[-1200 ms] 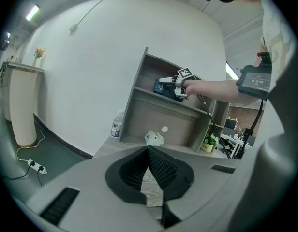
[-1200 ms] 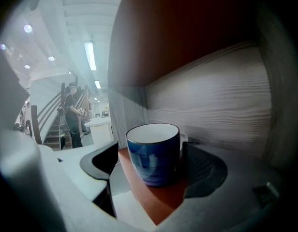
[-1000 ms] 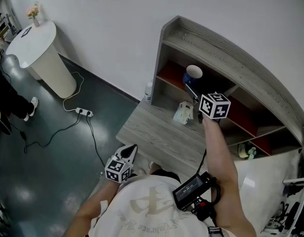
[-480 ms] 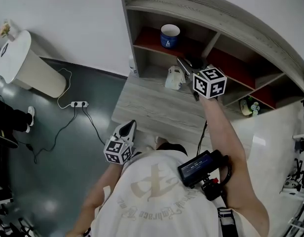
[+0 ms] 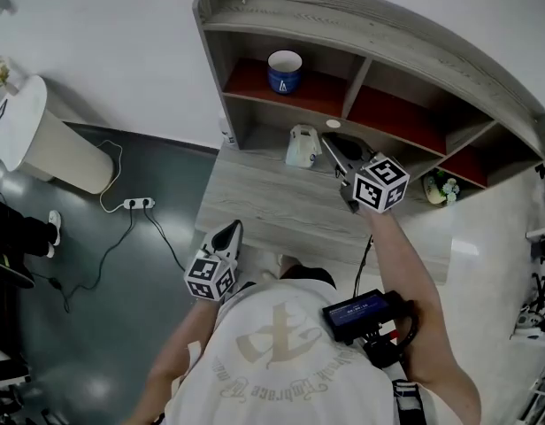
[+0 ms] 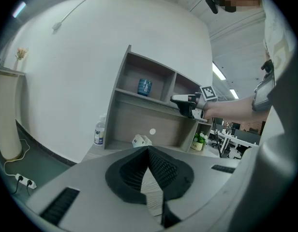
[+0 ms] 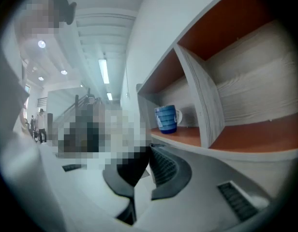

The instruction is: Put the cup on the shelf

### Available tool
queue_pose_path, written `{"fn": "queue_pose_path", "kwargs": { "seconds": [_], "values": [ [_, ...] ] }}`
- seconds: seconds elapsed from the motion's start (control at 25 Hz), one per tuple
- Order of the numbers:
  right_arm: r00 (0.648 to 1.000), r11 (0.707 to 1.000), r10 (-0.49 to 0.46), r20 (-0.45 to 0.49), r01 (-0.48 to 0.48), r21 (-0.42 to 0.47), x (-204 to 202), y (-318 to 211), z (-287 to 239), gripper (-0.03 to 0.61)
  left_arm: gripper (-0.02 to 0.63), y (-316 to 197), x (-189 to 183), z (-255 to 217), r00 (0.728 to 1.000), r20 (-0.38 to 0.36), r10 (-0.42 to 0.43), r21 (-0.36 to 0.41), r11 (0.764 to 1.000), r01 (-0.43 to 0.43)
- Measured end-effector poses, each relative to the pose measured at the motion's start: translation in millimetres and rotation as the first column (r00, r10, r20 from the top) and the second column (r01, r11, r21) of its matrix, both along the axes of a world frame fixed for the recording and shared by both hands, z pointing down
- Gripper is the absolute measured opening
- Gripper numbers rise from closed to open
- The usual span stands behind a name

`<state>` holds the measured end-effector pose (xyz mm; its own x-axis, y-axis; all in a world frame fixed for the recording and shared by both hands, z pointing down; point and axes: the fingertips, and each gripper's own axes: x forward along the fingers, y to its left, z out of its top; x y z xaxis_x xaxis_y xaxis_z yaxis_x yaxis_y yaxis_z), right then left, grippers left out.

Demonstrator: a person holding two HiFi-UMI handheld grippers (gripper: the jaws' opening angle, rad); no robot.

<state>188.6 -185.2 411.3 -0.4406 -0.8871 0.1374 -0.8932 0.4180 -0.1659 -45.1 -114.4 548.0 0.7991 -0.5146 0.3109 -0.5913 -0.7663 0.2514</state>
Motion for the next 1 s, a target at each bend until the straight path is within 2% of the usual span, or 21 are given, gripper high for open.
{"fn": "queue_pose_path", "kwargs": {
  "seconds": [0.2, 0.52, 1.0],
  "values": [
    [0.997, 0.996, -0.081, 0.004, 0.082, -0.025, -18.3, 34.0, 25.8, 0.005, 0.002, -6.9, 2.1, -6.7, 1.000, -0.007, 0.002, 0.008, 1.000, -0.002],
    [0.991, 0.993, -0.112, 0.074, 0.113, -0.019, -33.5, 77.1, 49.3, 0.003, 0.002, -9.5, 1.8, -24.3, 1.000, -0.025, 0.000, 0.024, 1.000, 0.000],
    [0.988, 0.994, -0.079, 0.129, 0.088, -0.066, -56.1, 117.0, 81.5, 0.003, 0.002, 5.7, 1.5, -25.7, 0.999, -0.045, -0.013, 0.011, 1.000, 0.014]
  ]
}}
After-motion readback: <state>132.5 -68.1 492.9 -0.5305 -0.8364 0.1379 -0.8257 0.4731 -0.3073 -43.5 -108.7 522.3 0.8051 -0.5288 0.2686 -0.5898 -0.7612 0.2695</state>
